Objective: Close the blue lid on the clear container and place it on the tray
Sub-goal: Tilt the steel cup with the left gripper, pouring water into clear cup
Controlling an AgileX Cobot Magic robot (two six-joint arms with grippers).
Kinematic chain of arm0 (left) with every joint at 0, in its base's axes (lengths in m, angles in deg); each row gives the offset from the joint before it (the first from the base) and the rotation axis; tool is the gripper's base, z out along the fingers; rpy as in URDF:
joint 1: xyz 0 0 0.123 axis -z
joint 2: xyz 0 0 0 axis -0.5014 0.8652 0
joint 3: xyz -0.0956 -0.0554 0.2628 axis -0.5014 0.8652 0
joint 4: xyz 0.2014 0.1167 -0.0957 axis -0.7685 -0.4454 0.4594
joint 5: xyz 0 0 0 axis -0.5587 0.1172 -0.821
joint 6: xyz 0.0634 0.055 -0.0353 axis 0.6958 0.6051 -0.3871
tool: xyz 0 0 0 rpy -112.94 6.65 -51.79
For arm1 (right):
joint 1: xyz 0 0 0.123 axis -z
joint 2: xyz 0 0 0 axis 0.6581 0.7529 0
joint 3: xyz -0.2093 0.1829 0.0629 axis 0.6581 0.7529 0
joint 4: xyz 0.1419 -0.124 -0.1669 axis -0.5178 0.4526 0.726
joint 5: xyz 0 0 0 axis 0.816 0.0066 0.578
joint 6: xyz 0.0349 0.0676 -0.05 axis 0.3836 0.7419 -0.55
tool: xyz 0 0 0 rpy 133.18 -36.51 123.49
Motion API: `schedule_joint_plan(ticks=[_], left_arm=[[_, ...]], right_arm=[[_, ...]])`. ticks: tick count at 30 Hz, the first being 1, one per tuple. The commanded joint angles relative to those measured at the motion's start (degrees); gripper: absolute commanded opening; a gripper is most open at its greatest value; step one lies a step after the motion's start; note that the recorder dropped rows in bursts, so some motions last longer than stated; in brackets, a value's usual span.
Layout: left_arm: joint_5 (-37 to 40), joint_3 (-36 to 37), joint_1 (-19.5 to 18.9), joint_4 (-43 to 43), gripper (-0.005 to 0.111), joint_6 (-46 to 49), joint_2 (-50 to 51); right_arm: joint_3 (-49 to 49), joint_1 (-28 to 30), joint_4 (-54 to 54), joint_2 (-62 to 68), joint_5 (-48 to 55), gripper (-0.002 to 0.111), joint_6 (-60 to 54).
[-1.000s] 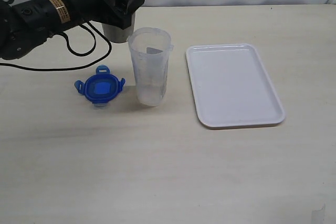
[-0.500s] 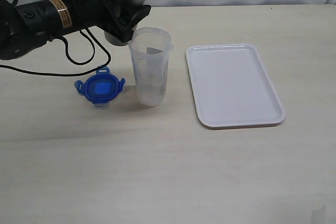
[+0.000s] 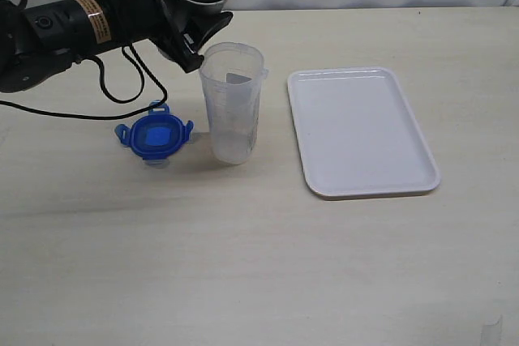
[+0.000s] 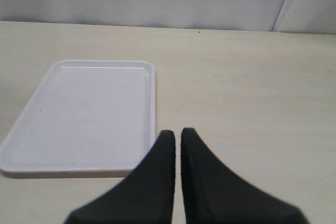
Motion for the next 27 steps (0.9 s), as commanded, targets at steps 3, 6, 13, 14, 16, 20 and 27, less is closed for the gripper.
schedule_joint_plan(ticks=[3, 6, 13, 14, 16, 20, 27], left_arm=[[-4.2, -0.85, 0.09, 1.14, 0.0, 4.71, -1.28], [-4.2, -0.85, 0.09, 1.14, 0.0, 5.67, -1.28], [-4.1, -0.85, 0.09, 1.14, 0.0, 9.58, -1.28], [-4.1, -0.85, 0.09, 1.14, 0.0, 10.24, -1.28], [-4.1, -0.85, 0.09, 1.14, 0.0, 10.81, -1.28], [-4.1, -0.85, 0.09, 1.14, 0.0, 11.78, -1.28], [-3.99, -0.85, 0.09, 0.91, 0.0, 16.55, -1.28]], right_arm=[[0.13, 0.35, -0.27, -0.3, -0.31, 0.004, -0.05], [0.13, 0.35, -0.27, -0.3, -0.31, 0.004, -0.05], [0.13, 0.35, -0.27, -0.3, -0.31, 0.004, -0.05], [0.13, 0.35, -0.27, -0.3, -0.31, 0.004, -0.05], [0.13, 0.35, -0.27, -0.3, -0.31, 0.004, -0.05], [0.13, 0.35, -0.27, -0.3, -0.31, 0.004, -0.05], [0.13, 0.35, -0.27, -0.3, -0.31, 0.004, -0.05]])
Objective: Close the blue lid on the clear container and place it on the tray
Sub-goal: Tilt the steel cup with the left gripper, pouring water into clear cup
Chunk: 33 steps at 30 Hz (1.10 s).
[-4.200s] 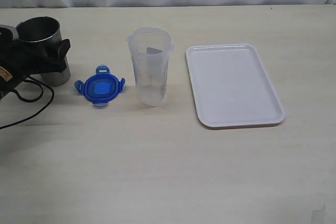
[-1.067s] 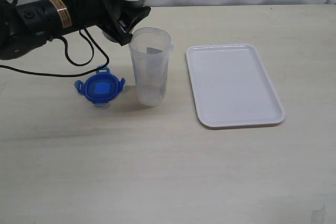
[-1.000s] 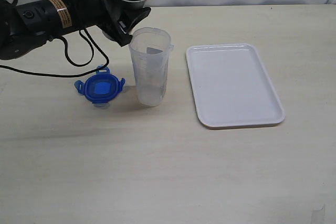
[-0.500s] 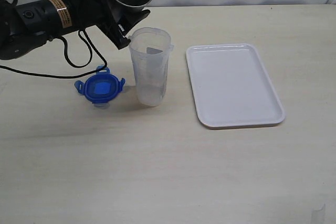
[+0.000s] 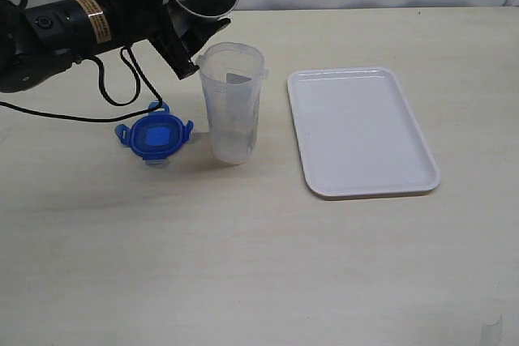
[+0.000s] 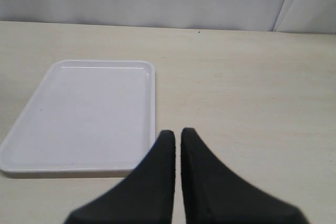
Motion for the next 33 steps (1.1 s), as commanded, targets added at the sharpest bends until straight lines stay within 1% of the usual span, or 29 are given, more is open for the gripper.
schedule_joint_plan(ticks=[1, 12, 16, 22, 26, 33], left_arm=[[-3.99, -0.85, 0.09, 0.95, 0.0, 3.57, -1.28], [-3.99, -0.85, 0.09, 0.95, 0.0, 7.77, -1.28], [-3.99, -0.85, 0.09, 0.95, 0.0, 7.89, -1.28], [-3.88, -0.85, 0.09, 1.06, 0.0, 12.02, -1.28], [-3.76, -0.85, 0.09, 1.06, 0.0, 12.23, -1.28], [-3.65, -0.85, 0.09, 1.06, 0.0, 15.34, -1.28]], right_arm=[[0.13, 0.35, -0.27, -0.3, -0.31, 0.004, -0.05], [0.13, 0.35, -0.27, -0.3, -0.31, 0.004, -0.05], [0.13, 0.35, -0.27, -0.3, -0.31, 0.004, -0.05], [0.13, 0.35, -0.27, -0.3, -0.31, 0.004, -0.05], [0.13, 0.35, -0.27, -0.3, -0.31, 0.004, -0.05], [0.13, 0.35, -0.27, -0.3, -0.31, 0.004, -0.05]])
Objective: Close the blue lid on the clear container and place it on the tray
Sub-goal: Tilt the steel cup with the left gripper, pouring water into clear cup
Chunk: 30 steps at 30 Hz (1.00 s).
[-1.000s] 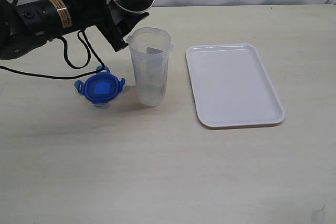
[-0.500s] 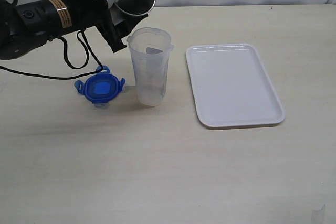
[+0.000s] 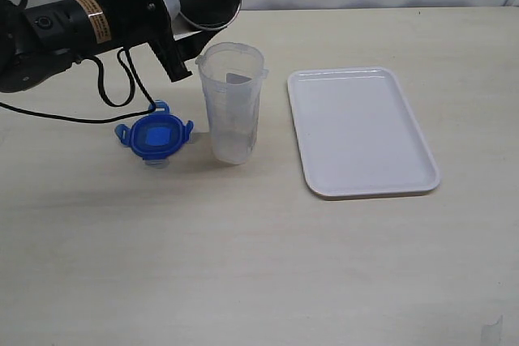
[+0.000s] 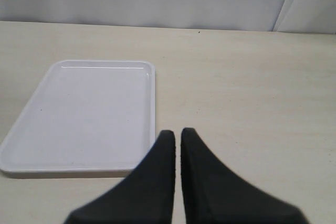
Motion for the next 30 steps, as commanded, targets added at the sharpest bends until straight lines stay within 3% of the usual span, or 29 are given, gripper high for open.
schedule_joint_plan(ticks=[1, 30], left_arm=[[-3.65, -0.85, 0.09, 1.16, 0.0, 2.01, -1.28], [-1.08, -0.85, 0.09, 1.16, 0.0, 15.32, -1.28]], right_arm=[[0.13, 0.35, -0.27, -0.3, -0.31, 0.004, -0.05], [0.13, 0.35, -0.27, -0.3, -0.31, 0.004, -0.05]])
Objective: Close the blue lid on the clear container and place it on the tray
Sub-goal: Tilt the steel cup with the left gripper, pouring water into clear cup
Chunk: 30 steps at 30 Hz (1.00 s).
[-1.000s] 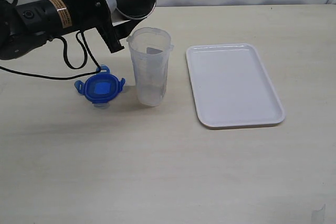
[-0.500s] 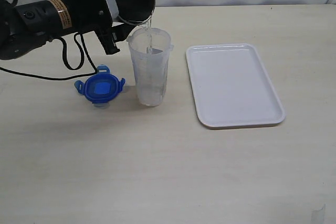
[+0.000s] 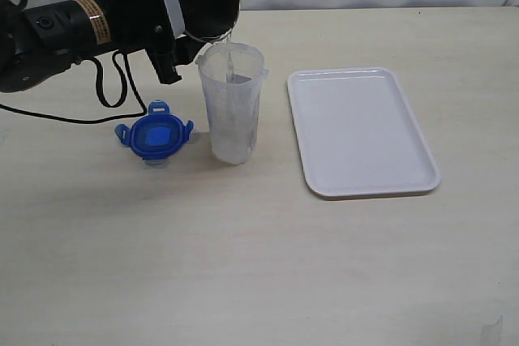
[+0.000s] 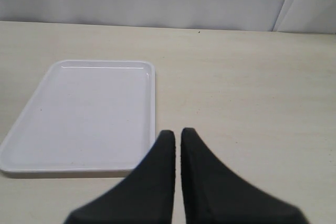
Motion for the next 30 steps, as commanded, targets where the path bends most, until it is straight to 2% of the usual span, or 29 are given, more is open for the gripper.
schedule_joint_plan(ticks=[1, 24, 27, 30], left_arm=[[-3.13, -0.85, 0.09, 1.16, 0.0, 2.4, -1.28], [-2.63, -0.85, 0.09, 1.37, 0.0, 3.08, -1.28], [-1.33, -0.85, 0.09, 1.37, 0.0, 0.79, -1.28], [-0.05, -0.85, 0.09, 1.37, 0.0, -5.62, -1.28]], right_arm=[[0.13, 0.35, -0.27, -0.3, -0.31, 0.004, -0.05], [0.13, 0.35, -0.27, -0.3, -0.31, 0.004, -0.05], [0.13, 0.35, -0.27, -0.3, -0.31, 0.004, -0.05], [0.13, 0.35, -0.27, -0.3, -0.31, 0.004, -0.05]])
